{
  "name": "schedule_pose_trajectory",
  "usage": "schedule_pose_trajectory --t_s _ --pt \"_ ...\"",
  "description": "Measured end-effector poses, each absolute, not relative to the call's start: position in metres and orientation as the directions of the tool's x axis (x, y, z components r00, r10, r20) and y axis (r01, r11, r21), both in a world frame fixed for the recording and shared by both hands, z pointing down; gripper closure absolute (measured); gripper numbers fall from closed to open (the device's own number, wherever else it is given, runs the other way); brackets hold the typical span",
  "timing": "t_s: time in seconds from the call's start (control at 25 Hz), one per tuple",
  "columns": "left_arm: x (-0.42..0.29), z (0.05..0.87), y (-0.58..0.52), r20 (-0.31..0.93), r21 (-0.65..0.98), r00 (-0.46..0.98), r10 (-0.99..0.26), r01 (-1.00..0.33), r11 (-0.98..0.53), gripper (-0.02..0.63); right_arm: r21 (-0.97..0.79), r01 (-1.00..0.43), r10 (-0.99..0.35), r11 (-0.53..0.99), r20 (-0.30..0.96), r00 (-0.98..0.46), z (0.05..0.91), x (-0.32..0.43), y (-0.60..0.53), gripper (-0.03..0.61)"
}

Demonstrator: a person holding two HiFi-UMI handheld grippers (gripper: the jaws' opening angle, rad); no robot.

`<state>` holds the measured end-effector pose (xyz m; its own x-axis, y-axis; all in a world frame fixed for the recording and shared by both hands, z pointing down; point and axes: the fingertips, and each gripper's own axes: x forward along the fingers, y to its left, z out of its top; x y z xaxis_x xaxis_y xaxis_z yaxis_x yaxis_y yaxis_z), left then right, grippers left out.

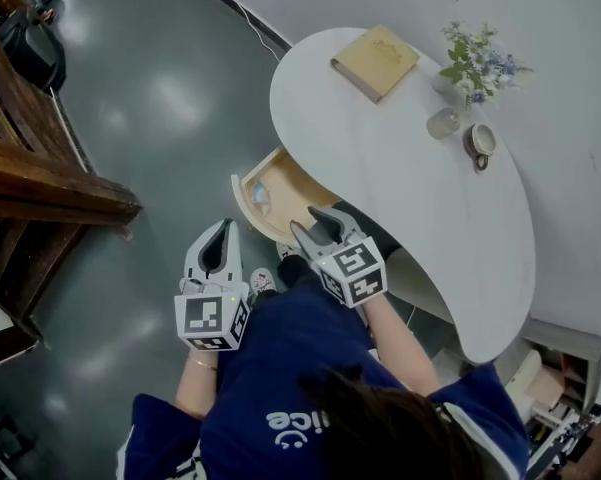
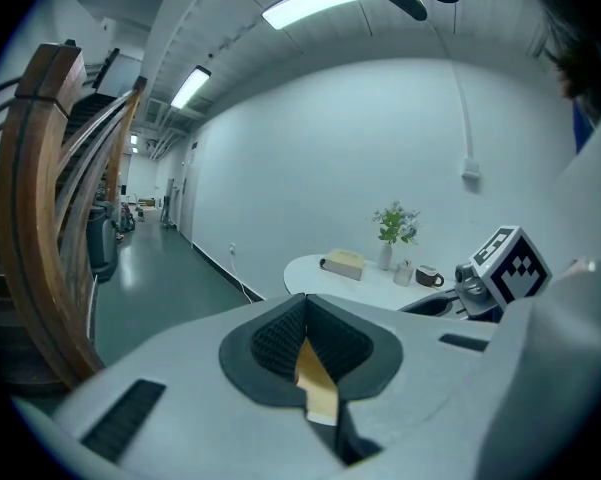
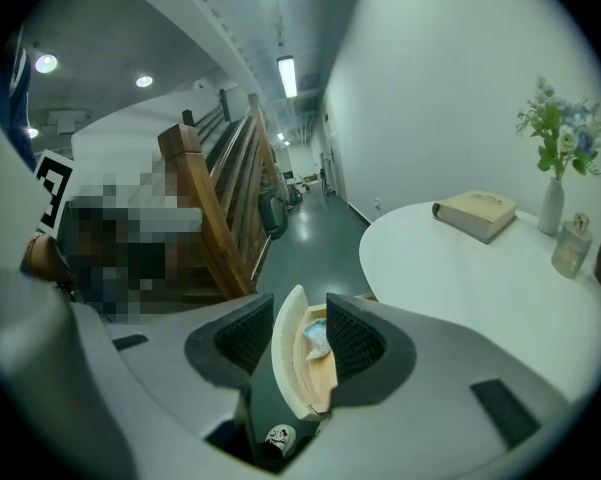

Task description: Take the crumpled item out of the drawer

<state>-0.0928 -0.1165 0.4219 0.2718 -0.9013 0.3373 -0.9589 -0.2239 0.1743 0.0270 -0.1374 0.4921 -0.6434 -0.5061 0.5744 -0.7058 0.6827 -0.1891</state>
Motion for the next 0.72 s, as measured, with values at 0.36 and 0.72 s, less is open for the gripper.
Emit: schedule_pose_trajectory --t_s 0.36,0.72 --pt "-0.112 0.424 -0.13 0.355 0.159 0.19 -0.915 -0.977 -0.142 0.609 -0.206 -0.62 -0.384 0.757 0.627 -0.678 0.52 0.004 -0.161 0.336" --pt "-0.13 0.428 -0.136 0.384 0.148 0.114 -0.916 -0.987 -0.06 0.609 -0.2 -0.577 -0.302 0.792 0.693 -0.655 0.559 -0.013 -0.181 0.328"
